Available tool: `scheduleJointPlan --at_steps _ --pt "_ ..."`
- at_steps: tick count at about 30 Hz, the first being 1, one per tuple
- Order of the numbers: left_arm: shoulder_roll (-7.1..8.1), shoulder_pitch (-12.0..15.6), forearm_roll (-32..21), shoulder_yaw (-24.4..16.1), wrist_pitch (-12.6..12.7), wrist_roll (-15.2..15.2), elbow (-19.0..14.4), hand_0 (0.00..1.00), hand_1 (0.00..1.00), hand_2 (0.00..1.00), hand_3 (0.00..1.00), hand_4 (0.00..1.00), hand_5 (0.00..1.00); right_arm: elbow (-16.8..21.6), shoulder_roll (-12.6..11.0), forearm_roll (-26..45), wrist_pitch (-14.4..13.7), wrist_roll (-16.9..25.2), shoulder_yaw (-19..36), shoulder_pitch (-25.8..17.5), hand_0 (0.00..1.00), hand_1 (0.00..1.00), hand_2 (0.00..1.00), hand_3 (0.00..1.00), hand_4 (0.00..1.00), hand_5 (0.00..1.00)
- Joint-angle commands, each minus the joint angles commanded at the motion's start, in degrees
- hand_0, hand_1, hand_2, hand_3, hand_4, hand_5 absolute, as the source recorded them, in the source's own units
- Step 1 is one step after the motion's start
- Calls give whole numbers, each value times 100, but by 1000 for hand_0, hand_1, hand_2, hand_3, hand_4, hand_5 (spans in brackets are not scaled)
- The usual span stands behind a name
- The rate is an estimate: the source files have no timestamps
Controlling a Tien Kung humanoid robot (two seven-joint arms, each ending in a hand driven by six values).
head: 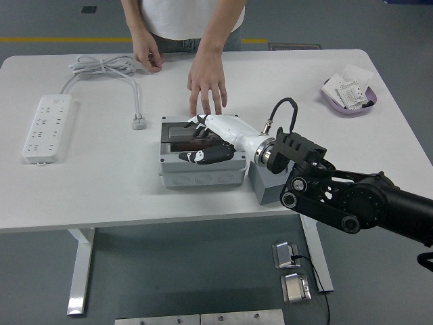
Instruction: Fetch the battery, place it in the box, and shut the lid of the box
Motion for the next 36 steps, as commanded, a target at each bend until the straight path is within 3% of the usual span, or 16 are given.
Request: scheduleJointPlan --at_steps 10,15,19,23,27,29,32,36 --pt "-14 14 36 -51 -5 2 -3 614 685 604 622 669 95 218 -239 -182 128 -3 756 -281 696 662 680 824 836 638" --pt "-38 25 48 -80 -9 2 0 614 685 604 622 669 95 688 -488 -444 329 -18 1429 -714 696 662 680 824 836 638" --pt "-63 59 50 -110 -8 -1 8 614 685 605 622 670 95 1089 -632 -652 276 143 2088 -1206 695 662 677 823 833 638" --pt "-88 108 73 -170 -4 -5 20 614 685 605 621 669 95 1295 -604 -464 -12 549 2788 -1732 678 647 664 792 830 638" --pt "-116 146 119 -246 -1 -11 31 614 685 605 621 669 95 1277 -459 33 -411 1091 3511 -2256 678 647 664 792 830 638" --pt "-127 156 164 -310 -2 -15 34 614 685 605 621 669 94 1203 -413 367 -575 1415 3854 -2520 635 616 641 742 833 641" --pt "-128 162 229 -391 -2 -21 38 614 685 605 621 669 94 1044 -392 936 -640 1894 4279 -2859 635 616 641 742 833 641" --pt "-117 173 306 -492 -3 -28 39 615 685 605 621 669 94 737 -372 1842 -503 2561 4796 -3259 621 603 632 730 832 643"
